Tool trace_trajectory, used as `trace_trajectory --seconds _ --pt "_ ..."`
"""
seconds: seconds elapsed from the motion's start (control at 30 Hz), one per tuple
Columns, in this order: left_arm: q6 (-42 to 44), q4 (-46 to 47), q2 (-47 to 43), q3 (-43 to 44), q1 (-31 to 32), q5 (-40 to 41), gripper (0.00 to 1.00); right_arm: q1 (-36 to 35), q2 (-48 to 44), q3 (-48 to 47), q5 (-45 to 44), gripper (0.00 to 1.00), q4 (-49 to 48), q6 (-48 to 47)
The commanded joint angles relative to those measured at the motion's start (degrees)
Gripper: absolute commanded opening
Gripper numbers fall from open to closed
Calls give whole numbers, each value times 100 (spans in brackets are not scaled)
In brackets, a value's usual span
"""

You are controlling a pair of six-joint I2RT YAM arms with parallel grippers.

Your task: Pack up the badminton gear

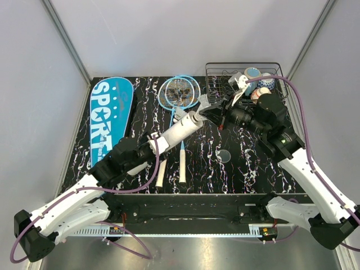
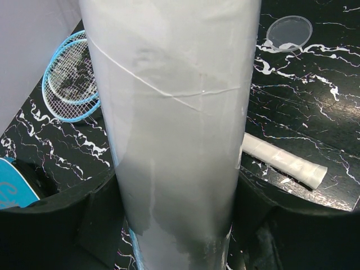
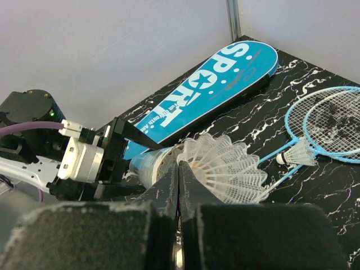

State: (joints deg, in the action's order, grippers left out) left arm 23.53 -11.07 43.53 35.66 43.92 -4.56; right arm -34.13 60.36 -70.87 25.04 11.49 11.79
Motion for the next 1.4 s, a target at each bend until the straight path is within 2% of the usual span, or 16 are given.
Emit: trace_trajectory --seconds 0.0,0.17,0.2,0.3,0.33,0.43,0.67,0.83,0.87,0.9,0.93,1.03,1.1,1.23,1.3,1.37 --pt "3 474 -108 336 11 -177 16 -24 -235 12 54 0 -15 86" --pt "11 474 -116 336 11 -195 16 -24 230 -102 983 3 -226 718" --pt "3 466 -116 336 2 -151 16 -32 466 -146 1142 16 -226 806" --pt "3 474 -152 319 2 -133 16 -24 819 -269 1617 32 -278 1088" --pt "11 474 -169 328 2 -124 16 -24 872 -278 1714 44 -331 1193" --pt "11 474 -187 319 11 -98 15 -24 1004 -278 1970 61 -454 1378" --pt "3 501 -222 319 2 -63 15 -24 1373 -138 2471 66 -1086 2081" --pt "-15 553 -257 310 2 323 15 -15 909 -199 1191 76 -676 1617" --pt "-32 588 -257 310 2 437 13 3 664 -173 187 79 -613 1616" --pt "-50 606 -231 319 2 986 12 20 514 -112 -406 89 -569 1659" --pt "-68 676 -213 319 2 1340 10 64 390 63 -1482 93 -560 1808" --pt "-112 808 -82 328 2 2922 4 318 47 362 -2754 98 -551 2019" --pt "-94 869 -29 319 -6 3694 5 529 90 477 -2864 98 -656 2029" --pt "-129 1027 -116 301 -41 4330 7 793 739 425 -2278 97 -841 1827" --pt "-129 1089 -143 275 -50 4637 7 908 1283 407 -2048 97 -981 1923" --pt "-112 1089 -178 275 -59 4736 7 1075 2097 198 -1294 97 -1350 1985"
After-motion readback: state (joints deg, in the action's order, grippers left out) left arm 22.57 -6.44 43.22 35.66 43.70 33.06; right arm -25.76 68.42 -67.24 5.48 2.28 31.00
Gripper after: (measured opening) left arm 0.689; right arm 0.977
